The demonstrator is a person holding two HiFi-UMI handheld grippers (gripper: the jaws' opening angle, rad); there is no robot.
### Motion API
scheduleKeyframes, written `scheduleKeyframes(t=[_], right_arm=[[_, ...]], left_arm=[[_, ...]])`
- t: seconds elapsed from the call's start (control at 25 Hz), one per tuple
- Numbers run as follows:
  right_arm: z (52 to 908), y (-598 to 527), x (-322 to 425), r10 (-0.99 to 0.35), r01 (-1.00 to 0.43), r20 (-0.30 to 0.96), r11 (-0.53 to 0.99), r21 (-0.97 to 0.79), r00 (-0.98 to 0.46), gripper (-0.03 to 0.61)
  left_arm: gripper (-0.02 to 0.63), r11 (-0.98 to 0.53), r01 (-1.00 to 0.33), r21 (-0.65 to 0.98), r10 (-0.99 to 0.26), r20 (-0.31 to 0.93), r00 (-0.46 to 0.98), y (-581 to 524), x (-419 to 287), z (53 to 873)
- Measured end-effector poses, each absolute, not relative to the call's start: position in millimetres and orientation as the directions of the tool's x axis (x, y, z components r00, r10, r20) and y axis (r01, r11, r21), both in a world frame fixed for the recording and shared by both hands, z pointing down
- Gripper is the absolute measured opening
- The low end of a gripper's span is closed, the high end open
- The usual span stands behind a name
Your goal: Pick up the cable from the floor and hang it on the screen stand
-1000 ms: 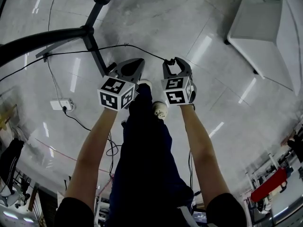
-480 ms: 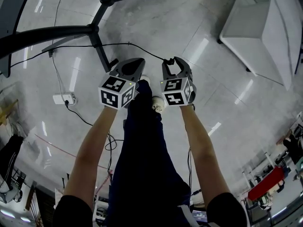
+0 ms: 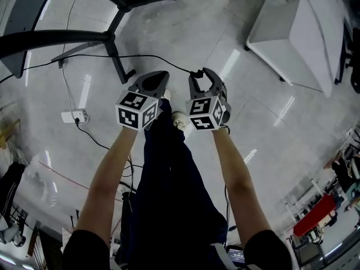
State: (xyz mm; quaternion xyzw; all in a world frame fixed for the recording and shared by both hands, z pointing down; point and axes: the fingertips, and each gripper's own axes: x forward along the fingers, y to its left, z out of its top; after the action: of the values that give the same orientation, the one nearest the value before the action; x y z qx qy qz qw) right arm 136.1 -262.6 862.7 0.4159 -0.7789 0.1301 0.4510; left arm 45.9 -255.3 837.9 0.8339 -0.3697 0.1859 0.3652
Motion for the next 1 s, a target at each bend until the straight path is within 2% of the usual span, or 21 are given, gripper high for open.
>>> scheduleKeyframes(t=[0.52, 1.0], right_arm=[[736, -245, 128, -0.653, -0.680, 0.705, 0.651, 0.337, -0.276, 0.183], [641, -236, 115, -0.718, -0.664, 0.616, 0.637, 0.392, -0.324, 0.179]], left_arm=[[0.003, -0.445, -0.749, 0.492, -0.533, 0.527, 0.662, -235, 60, 749], [0.003, -0.386, -0.786, 0.482, -0.610, 0.506, 0.610, -218, 28, 666]])
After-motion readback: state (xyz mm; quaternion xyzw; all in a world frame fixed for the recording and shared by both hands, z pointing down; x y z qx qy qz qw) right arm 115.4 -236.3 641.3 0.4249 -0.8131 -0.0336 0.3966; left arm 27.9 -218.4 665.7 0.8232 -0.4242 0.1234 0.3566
